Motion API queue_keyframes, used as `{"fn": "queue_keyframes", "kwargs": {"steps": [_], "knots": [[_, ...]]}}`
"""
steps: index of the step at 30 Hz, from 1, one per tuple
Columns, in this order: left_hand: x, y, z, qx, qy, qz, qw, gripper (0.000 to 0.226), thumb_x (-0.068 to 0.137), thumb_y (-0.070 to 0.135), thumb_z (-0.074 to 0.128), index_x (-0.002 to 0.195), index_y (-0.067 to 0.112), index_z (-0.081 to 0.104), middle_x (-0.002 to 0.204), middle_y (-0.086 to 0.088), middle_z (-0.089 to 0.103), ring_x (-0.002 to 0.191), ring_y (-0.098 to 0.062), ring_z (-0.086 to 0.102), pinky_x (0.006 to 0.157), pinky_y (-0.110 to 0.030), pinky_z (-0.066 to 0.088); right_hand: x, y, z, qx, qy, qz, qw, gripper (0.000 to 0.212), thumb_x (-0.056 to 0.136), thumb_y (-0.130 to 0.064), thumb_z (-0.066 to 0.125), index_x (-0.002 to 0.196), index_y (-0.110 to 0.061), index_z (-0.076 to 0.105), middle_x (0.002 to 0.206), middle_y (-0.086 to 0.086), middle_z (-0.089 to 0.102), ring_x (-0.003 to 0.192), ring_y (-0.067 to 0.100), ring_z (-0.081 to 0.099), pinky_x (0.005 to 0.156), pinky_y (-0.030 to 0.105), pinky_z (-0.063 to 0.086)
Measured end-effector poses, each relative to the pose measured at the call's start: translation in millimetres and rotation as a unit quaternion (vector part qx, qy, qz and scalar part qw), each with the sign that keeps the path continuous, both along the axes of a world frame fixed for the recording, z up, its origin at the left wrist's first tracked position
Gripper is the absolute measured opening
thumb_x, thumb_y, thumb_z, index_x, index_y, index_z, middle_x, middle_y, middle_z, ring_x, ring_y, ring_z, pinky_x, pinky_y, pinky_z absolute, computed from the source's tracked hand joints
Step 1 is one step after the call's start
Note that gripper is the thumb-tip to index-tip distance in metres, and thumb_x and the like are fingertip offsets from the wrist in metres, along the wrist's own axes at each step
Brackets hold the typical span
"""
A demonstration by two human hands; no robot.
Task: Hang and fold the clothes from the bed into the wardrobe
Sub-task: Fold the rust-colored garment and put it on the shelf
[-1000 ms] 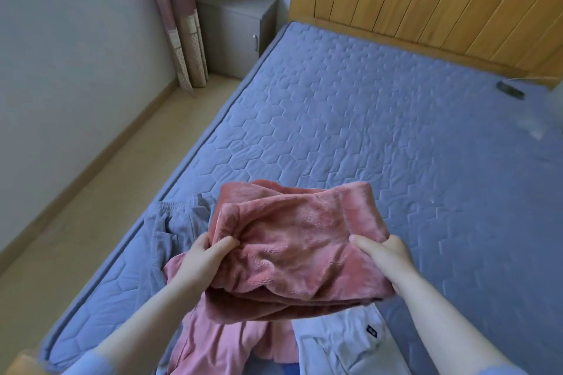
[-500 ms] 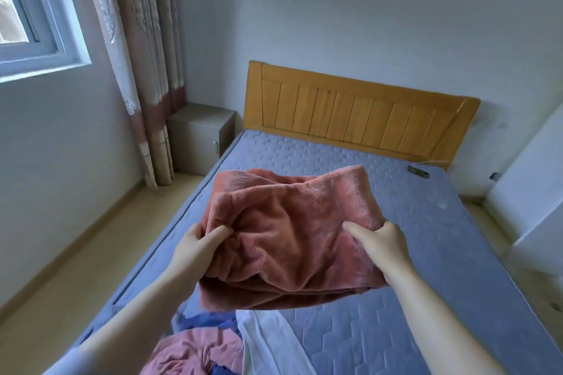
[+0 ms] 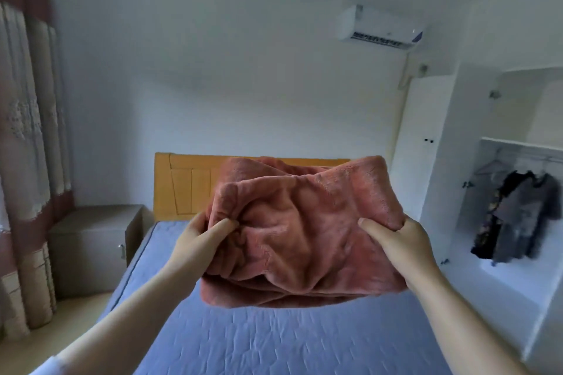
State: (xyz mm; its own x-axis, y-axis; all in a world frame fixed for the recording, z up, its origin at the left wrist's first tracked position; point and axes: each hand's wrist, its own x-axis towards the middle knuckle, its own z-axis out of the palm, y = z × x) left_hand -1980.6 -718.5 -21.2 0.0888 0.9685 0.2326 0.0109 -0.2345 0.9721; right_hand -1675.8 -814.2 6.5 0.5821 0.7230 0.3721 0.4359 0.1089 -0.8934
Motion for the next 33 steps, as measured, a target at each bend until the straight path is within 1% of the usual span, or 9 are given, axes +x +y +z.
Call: {"fn": "queue_keyframes", "kwargs": {"steps": [3,6,12,20,24,27,30,31,33], "knots": [[22.7,-8.3,16.8,0.018,-0.002,-0.060,0.998,0.052,0.052,0.059,0.068,0.098,0.034,0.068,0.091,0.007,0.075,0.092,-0.013,0.069,0.084,-0.035,0.053,11.4,-43.6,16.5,0.027,0.007,-0.044,0.999,0.021,0.071,-0.039,0.081,0.084,-0.026,0.071,0.075,-0.009,0.074,0.069,0.010,0.070,0.064,0.029,0.053],[52.6,-24.7,33.4,0.035,-0.003,-0.115,0.993,0.056,0.053,0.060,0.068,0.101,0.032,0.068,0.094,0.008,0.075,0.093,-0.010,0.069,0.081,-0.031,0.052,26.9,-87.2,32.8,0.052,-0.003,-0.090,0.995,0.018,0.072,-0.037,0.081,0.080,-0.026,0.070,0.070,-0.015,0.072,0.059,0.001,0.066,0.056,0.025,0.048],[121.6,-64.8,61.4,0.075,-0.024,-0.204,0.976,0.056,0.053,0.060,0.068,0.102,0.031,0.068,0.095,0.009,0.075,0.090,-0.004,0.069,0.077,-0.025,0.050,64.1,-172.0,54.9,0.074,-0.027,-0.163,0.984,0.016,0.074,-0.037,0.080,0.081,-0.029,0.069,0.072,-0.019,0.071,0.061,0.001,0.067,0.060,0.026,0.050],[264.0,-157.3,74.5,0.085,-0.043,-0.336,0.937,0.056,0.055,0.064,0.069,0.102,0.033,0.067,0.097,0.010,0.075,0.091,-0.005,0.070,0.079,-0.029,0.052,147.8,-324.5,66.6,0.085,-0.049,-0.282,0.955,0.021,0.073,-0.039,0.080,0.087,-0.029,0.069,0.076,-0.019,0.072,0.065,-0.001,0.067,0.062,0.026,0.050],[343.3,-223.6,73.8,0.085,-0.052,-0.391,0.915,0.058,0.056,0.062,0.070,0.107,0.034,0.066,0.101,0.010,0.074,0.095,-0.007,0.070,0.087,-0.033,0.052,199.0,-410.0,66.9,0.089,-0.057,-0.340,0.934,0.023,0.070,-0.042,0.081,0.084,-0.028,0.070,0.076,-0.019,0.072,0.065,0.000,0.068,0.063,0.027,0.051],[396.9,-271.1,72.6,0.087,-0.060,-0.415,0.904,0.057,0.055,0.062,0.069,0.104,0.032,0.067,0.098,0.012,0.074,0.090,-0.003,0.070,0.084,-0.030,0.052,231.0,-465.0,67.2,0.093,-0.070,-0.368,0.923,0.014,0.071,-0.041,0.081,0.079,-0.036,0.070,0.074,-0.021,0.072,0.063,-0.005,0.066,0.060,0.026,0.048],[447.4,-311.1,69.8,0.085,-0.063,-0.435,0.894,0.059,0.053,0.062,0.069,0.104,0.033,0.068,0.096,0.014,0.074,0.087,0.000,0.069,0.081,-0.027,0.051,261.9,-512.6,66.1,0.084,-0.080,-0.392,0.913,0.015,0.071,-0.043,0.079,0.077,-0.050,0.068,0.072,-0.023,0.071,0.063,-0.005,0.066,0.061,0.026,0.048],[464.5,-322.5,68.7,0.085,-0.061,-0.444,0.890,0.060,0.052,0.062,0.069,0.105,0.033,0.068,0.096,0.015,0.074,0.088,-0.001,0.069,0.081,-0.027,0.051,273.8,-526.6,65.0,0.074,-0.080,-0.403,0.908,0.013,0.070,-0.045,0.078,0.077,-0.049,0.068,0.072,-0.024,0.070,0.063,-0.003,0.066,0.062,0.026,0.048],[498.6,-343.6,66.1,0.082,-0.057,-0.462,0.881,0.060,0.053,0.063,0.069,0.106,0.034,0.067,0.099,0.013,0.074,0.092,-0.004,0.069,0.084,-0.030,0.051,298.7,-552.6,62.0,0.061,-0.084,-0.432,0.896,0.019,0.069,-0.048,0.078,0.077,-0.034,0.069,0.071,-0.026,0.069,0.062,0.001,0.066,0.062,0.027,0.049]]}}
